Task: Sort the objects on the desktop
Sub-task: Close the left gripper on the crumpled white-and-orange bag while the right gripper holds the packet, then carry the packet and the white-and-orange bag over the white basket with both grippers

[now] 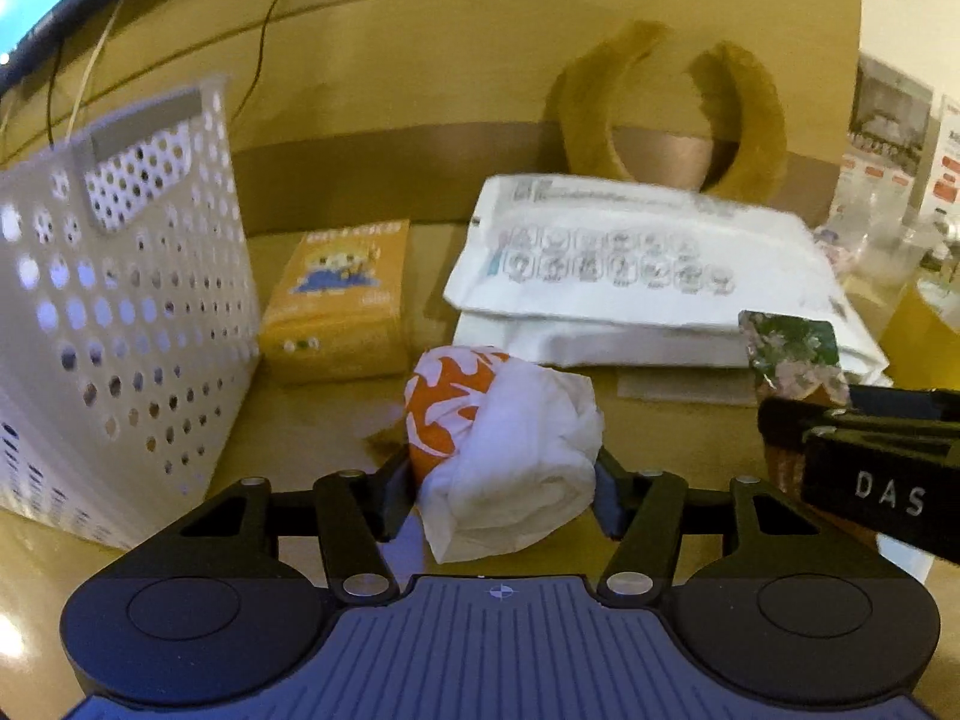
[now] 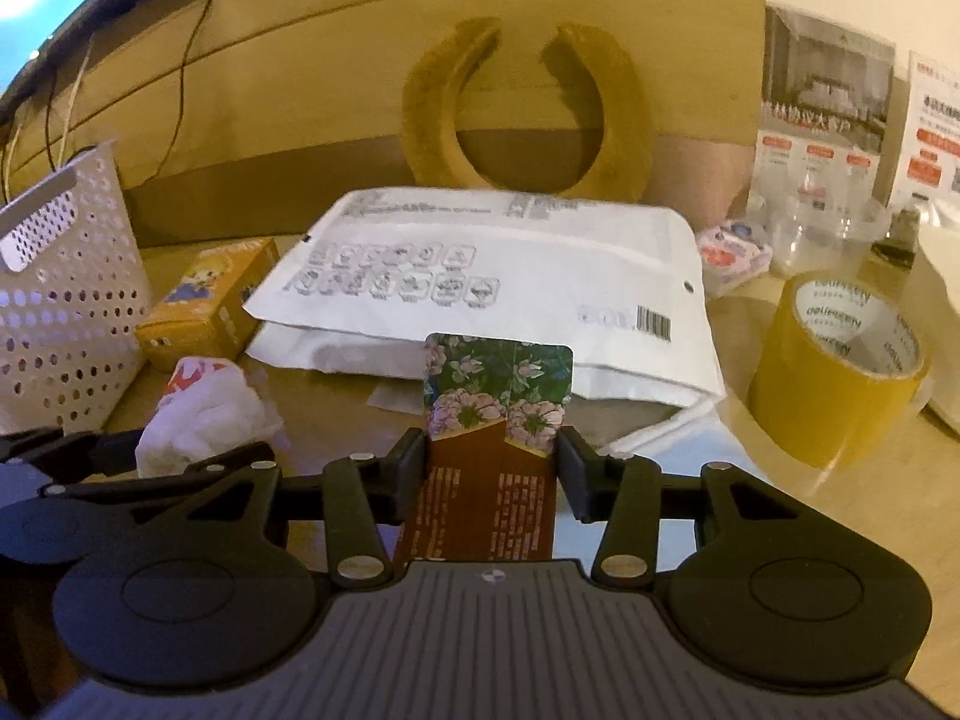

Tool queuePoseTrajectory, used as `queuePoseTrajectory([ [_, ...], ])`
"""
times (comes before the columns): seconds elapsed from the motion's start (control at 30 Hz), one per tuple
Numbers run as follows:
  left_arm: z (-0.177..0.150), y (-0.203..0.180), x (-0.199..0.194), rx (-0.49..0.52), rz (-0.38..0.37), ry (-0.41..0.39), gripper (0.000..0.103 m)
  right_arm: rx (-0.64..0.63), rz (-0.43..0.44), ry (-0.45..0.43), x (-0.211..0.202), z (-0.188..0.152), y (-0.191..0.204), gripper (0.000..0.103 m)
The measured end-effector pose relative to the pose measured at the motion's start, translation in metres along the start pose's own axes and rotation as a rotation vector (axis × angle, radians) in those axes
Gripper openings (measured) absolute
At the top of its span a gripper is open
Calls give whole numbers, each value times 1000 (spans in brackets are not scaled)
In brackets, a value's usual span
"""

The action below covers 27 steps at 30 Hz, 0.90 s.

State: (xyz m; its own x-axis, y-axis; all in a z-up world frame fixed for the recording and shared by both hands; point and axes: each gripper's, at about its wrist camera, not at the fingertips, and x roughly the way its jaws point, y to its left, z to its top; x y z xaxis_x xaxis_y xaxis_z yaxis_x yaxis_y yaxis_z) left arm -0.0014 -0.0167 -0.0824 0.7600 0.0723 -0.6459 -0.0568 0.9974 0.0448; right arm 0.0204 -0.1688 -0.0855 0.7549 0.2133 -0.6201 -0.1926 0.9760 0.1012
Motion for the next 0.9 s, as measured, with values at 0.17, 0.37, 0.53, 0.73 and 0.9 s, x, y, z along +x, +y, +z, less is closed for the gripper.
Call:
queuePoseTrajectory([
  [0.17,11,-1,-17,12,-5,-43,59,-4,12,-38,-13,8,3,51],
  [0.37,32,-2,-40,33,1,-118,60,-24,30,-119,-33,25,7,51],
  [0.53,52,-1,-52,49,24,-169,60,-40,48,-181,-45,43,11,51],
  [0.73,77,6,-70,41,54,-227,60,-73,84,-248,-59,68,18,51],
  [0.9,100,29,-86,-3,105,-274,60,-112,152,-303,-71,98,37,51],
])
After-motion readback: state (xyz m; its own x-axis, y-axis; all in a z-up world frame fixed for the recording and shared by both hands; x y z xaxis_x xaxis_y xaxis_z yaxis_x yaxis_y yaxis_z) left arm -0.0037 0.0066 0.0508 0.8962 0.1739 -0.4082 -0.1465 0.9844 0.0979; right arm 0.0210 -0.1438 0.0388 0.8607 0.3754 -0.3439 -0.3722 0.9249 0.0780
